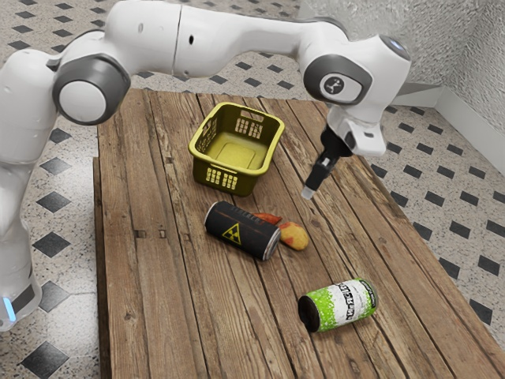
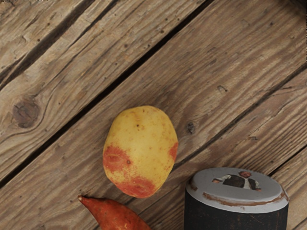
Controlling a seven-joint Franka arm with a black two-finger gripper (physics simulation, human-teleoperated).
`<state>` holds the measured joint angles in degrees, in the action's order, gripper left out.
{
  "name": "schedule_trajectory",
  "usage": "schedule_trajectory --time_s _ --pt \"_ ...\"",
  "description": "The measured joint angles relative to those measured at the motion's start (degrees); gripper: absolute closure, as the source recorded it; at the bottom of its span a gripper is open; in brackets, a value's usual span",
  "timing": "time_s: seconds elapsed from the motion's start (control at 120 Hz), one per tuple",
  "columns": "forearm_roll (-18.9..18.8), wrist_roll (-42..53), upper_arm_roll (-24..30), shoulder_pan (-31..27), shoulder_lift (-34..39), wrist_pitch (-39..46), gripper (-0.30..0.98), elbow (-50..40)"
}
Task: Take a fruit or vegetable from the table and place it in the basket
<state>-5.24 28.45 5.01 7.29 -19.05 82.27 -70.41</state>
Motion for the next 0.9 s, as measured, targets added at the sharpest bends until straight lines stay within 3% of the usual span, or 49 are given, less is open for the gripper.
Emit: schedule_trajectory --time_s 0.317,0.525,0.9 --pt "1.9 2.3 -0.2 -0.1 -0.7 4.8 0.0 -2.4" --pt "3.3 1.6 -1.5 -0.5 2.3 8.6 0.0 -10.4" --pt "6.0 0.4 -2.9 -0.5 3.3 16.7 0.0 -17.1"
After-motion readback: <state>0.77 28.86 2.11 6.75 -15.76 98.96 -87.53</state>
